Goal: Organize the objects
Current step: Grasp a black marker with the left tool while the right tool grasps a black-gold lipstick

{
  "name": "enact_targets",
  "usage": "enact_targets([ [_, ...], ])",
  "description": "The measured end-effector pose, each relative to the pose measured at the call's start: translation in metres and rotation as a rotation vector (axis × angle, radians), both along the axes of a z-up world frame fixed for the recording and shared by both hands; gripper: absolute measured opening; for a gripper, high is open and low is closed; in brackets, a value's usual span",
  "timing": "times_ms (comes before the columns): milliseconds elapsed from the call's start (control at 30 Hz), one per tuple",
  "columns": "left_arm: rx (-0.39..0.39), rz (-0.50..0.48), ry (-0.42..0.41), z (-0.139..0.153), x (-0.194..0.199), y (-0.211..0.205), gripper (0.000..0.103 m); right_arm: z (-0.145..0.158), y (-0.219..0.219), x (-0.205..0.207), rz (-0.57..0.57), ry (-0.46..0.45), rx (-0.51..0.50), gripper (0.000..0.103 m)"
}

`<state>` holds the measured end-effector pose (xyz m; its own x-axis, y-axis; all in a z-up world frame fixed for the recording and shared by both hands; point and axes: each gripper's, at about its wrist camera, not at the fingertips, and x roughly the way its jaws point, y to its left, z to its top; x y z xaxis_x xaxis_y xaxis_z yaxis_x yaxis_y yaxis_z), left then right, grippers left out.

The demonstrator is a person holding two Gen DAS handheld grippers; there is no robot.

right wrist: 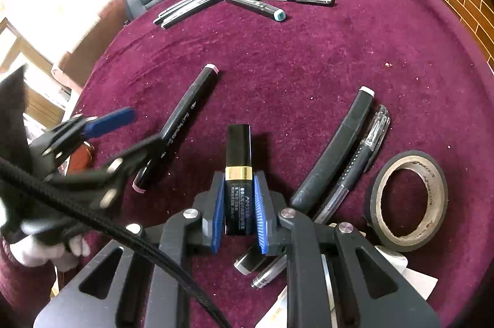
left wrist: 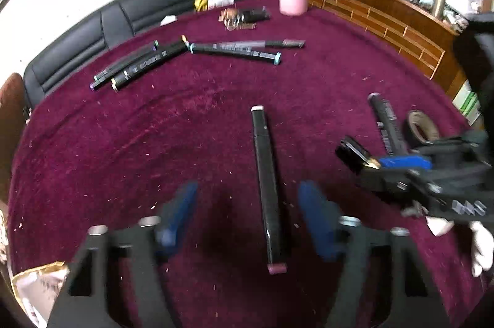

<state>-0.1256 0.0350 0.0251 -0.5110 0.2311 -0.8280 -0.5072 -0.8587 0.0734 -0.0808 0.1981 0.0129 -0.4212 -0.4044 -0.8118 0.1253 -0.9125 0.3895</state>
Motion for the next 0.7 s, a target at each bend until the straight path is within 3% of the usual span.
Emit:
enact_targets([
  [267,-0.06,-0.023,0.01,-0.017,-0.004,0.032,0.046,-0.001,-0.005,-0.001,-0.008,0.026,0.016,0.016],
  [300,-0.055,-0.028,0.001,-0.017,-0.003,0.034,0.037,0.0,-0.006,0.0,-0.008,0.033,0.024,0.016],
  [333,-0.028,-0.038,-0.026,-0.016,-0.003,0.033,0.019,0.0,-0.007,0.0,-0.016,0.04,0.034,0.016],
  [367,-0.02,-0.04,-0.035,-0.015,-0.002,0.032,0.013,0.0,-0.008,0.002,-0.019,0.052,0.045,0.016],
  [500,0.067,-0.026,-0.037,-0.001,0.014,0.015,0.012,0.0,-0.01,0.002,-0.029,0.076,0.052,0.015],
  [700,0.23,0.048,0.009,0.044,0.063,-0.038,0.012,-0.003,0.004,0.006,-0.046,0.071,-0.062,0.015],
])
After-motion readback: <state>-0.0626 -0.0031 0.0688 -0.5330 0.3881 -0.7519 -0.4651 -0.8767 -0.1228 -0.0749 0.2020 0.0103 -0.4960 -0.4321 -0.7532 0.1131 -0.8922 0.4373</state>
